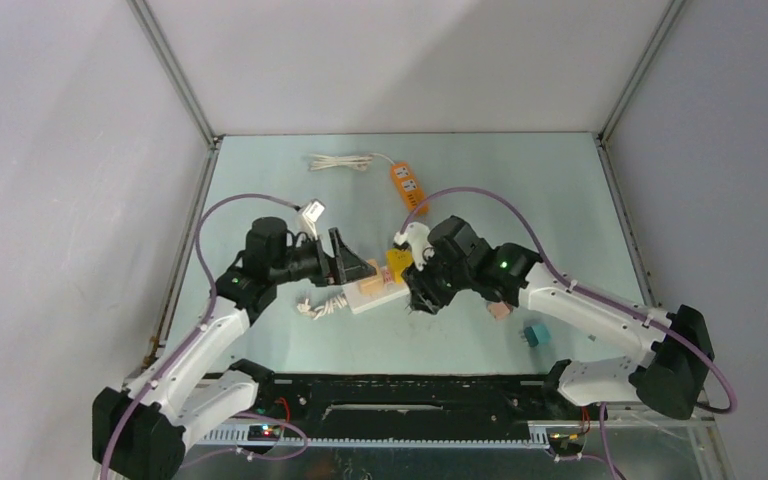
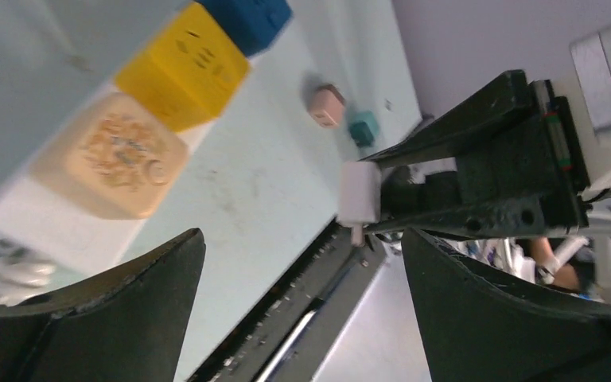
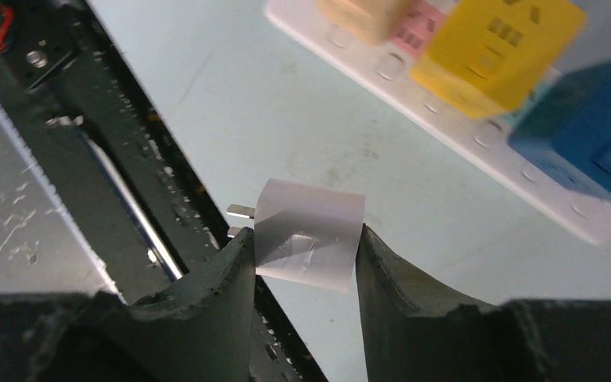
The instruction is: Insert the plug
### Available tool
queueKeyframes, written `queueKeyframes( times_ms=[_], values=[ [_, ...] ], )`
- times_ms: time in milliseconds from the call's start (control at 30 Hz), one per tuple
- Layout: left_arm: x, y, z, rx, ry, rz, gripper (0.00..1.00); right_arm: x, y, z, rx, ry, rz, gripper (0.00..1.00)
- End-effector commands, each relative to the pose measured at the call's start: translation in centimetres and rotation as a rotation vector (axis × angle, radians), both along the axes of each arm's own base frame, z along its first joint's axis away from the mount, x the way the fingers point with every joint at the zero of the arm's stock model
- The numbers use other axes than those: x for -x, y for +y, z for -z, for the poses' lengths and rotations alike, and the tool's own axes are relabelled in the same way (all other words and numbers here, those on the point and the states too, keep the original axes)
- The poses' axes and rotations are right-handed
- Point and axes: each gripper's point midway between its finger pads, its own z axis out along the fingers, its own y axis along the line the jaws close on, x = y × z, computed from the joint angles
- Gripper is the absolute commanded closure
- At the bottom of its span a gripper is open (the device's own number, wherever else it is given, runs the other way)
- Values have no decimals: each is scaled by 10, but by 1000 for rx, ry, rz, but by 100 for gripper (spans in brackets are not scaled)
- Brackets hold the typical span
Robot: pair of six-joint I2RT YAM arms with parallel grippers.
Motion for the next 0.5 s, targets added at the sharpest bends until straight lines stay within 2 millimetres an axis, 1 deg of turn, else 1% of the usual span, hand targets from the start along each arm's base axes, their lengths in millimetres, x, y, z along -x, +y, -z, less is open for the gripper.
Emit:
queueKeyframes(
  times_ms=[0,100,167,233,367,467],
  values=[
    [25,-33,-13,136,62,171,4,16,33,-35,-125,-95,-154,99],
    [39,-51,-5,136,111,253,7,24,40,-38,-138,-104,-187,99],
    [46,-60,2,138,143,289,11,27,41,-40,-143,-112,-195,100],
    [50,-68,7,153,171,309,18,28,43,-43,-152,-122,-197,100],
    [60,-83,11,173,200,356,24,28,44,-49,-171,-138,-199,100],
    [65,-91,13,184,214,378,29,24,43,-53,-172,-162,-180,100]
  ],
)
